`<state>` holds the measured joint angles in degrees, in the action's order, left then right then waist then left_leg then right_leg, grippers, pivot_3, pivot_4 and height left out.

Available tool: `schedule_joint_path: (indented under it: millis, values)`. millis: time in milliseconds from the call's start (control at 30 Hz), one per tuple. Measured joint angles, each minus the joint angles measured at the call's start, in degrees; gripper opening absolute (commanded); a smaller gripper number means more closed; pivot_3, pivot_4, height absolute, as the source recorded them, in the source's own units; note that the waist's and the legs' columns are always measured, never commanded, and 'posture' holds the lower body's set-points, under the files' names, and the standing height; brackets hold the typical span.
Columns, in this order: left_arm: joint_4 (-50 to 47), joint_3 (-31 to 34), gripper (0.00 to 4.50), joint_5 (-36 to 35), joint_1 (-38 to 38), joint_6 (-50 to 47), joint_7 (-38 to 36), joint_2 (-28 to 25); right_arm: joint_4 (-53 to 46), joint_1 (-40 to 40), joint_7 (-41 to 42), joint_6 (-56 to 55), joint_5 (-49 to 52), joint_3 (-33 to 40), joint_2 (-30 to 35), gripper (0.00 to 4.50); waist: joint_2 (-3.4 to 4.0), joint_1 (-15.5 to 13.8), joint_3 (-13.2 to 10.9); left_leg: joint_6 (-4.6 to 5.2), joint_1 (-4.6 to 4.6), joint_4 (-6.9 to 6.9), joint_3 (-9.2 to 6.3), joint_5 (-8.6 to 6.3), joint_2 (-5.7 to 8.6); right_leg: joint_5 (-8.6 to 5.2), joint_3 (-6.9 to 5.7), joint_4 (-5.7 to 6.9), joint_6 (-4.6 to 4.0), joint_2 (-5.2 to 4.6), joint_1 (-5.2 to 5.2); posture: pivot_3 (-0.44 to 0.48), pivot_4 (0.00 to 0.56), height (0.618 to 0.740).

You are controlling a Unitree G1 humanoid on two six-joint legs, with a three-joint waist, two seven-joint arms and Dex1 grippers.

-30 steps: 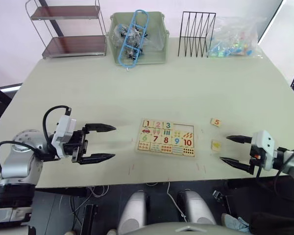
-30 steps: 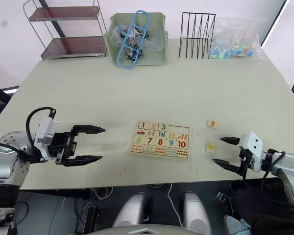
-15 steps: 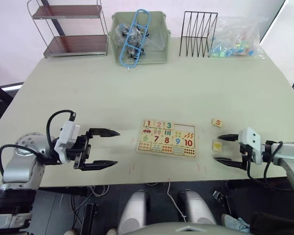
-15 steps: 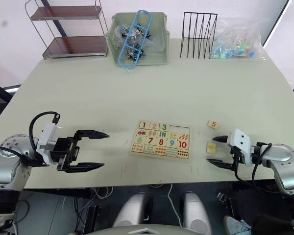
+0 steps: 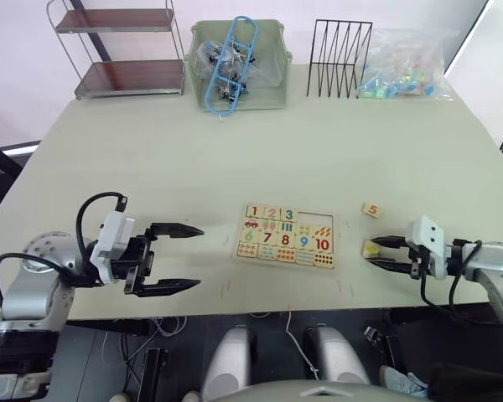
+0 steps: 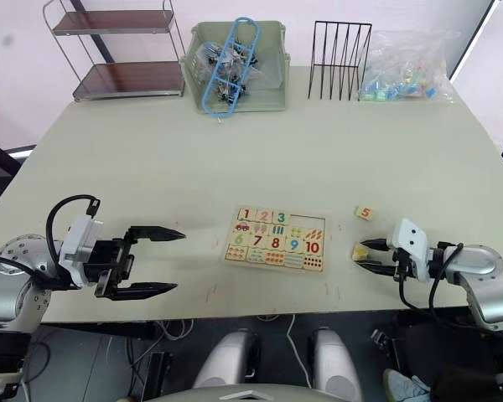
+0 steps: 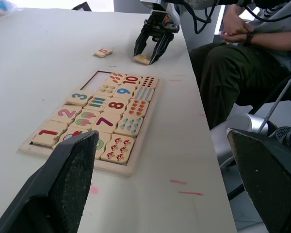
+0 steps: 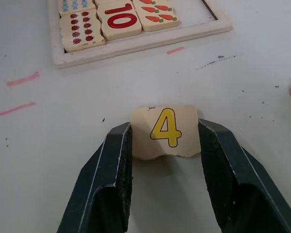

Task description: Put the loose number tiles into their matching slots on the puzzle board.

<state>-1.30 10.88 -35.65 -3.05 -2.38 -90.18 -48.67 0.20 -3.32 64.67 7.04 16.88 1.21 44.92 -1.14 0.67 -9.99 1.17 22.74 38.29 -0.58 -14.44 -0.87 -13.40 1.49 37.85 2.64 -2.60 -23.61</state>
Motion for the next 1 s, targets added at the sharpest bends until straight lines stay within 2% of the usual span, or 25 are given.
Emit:
schedule_joint_path:
  millis: [300, 400, 467, 533, 567, 700, 867, 1000]
  values:
    - [0.15, 1.16, 4.50, 0.62, 0.13, 2.22, 0.50, 0.30, -14.40, 8.04, -14.21, 16.65, 4.70, 7.15, -2.74, 1.43, 0.01, -0.03, 0.00, 0.00, 0.02, -0.01, -0.01, 0.00, -0.01, -0.02, 0.00, 0.00, -0.02, -0.01, -0.01, 0.000, 0.150, 0.740]
    - [0.40, 2.08, 4.50, 0.62, 0.43, 2.45, 0.46, 0.30, -22.22, 9.48, -21.76, 23.86, 6.47, 8.88, -6.37, 1.43, 0.00, 0.11, 0.00, 0.00, 0.01, -0.01, -0.01, 0.00, -0.08, -0.04, 0.00, -0.01, -0.04, 0.02, -0.02, 0.000, 0.150, 0.740]
    - [0.41, 2.08, 4.50, 0.63, 0.42, 2.55, 0.44, 0.30, -23.90, 9.58, -23.59, 25.83, 7.03, 8.79, -7.24, 1.43, 0.00, 0.10, 0.00, 0.00, 0.01, -0.01, -0.01, 0.00, -0.08, -0.04, 0.00, 0.00, -0.05, 0.03, -0.02, 0.000, 0.150, 0.740]
    - [1.71, 2.09, 4.50, 0.66, -0.42, 2.65, 0.27, 0.29, -30.21, 9.78, -32.08, 33.74, 7.97, 8.52, -12.23, 1.43, 0.00, 0.01, 0.00, 0.00, 0.06, -0.02, -0.02, 0.00, -0.08, -0.06, -0.01, -0.01, -0.06, 0.03, -0.07, 0.000, 0.150, 0.740]
    - [1.82, 2.09, 4.50, 0.66, -0.50, 2.65, 0.27, 0.29, -30.54, 9.82, -32.55, 34.17, 8.06, 8.38, -12.48, 1.43, 0.00, -0.01, 0.00, 0.00, 0.07, -0.02, -0.03, 0.00, -0.07, -0.06, -0.02, -0.01, -0.06, 0.03, -0.07, 0.000, 0.150, 0.740]
    - [2.35, 2.08, 4.50, 0.68, -0.74, 2.70, -0.09, 0.29, -36.61, 10.55, -44.08, 44.54, 8.42, 8.74, -19.60, 1.43, -0.02, 0.01, 0.01, 0.00, 0.10, -0.02, -0.02, 0.00, -0.08, -0.06, 0.01, -0.01, -0.07, 0.02, -0.10, 0.000, 0.150, 0.740]
    - [2.29, 2.09, 4.50, 0.67, -0.39, 2.67, -0.12, 0.24, -41.71, 11.09, -51.48, 52.18, 8.26, 8.78, -23.08, 1.43, -0.02, 0.07, 0.01, 0.00, 0.09, -0.03, -0.03, 0.00, -0.09, -0.14, 0.01, -0.02, -0.19, 0.02, -0.11, 0.000, 0.150, 0.740]
    - [2.26, 2.09, 4.50, 0.67, -0.12, 2.64, -0.12, 0.18, -44.30, 10.74, -57.86, 56.96, 8.09, 8.84, -29.31, 1.43, -0.01, 0.12, 0.01, 0.00, 0.08, -0.04, -0.05, 0.00, -0.12, -0.24, 0.02, -0.02, -0.05, 0.04, -0.12, 0.000, 0.150, 0.740]
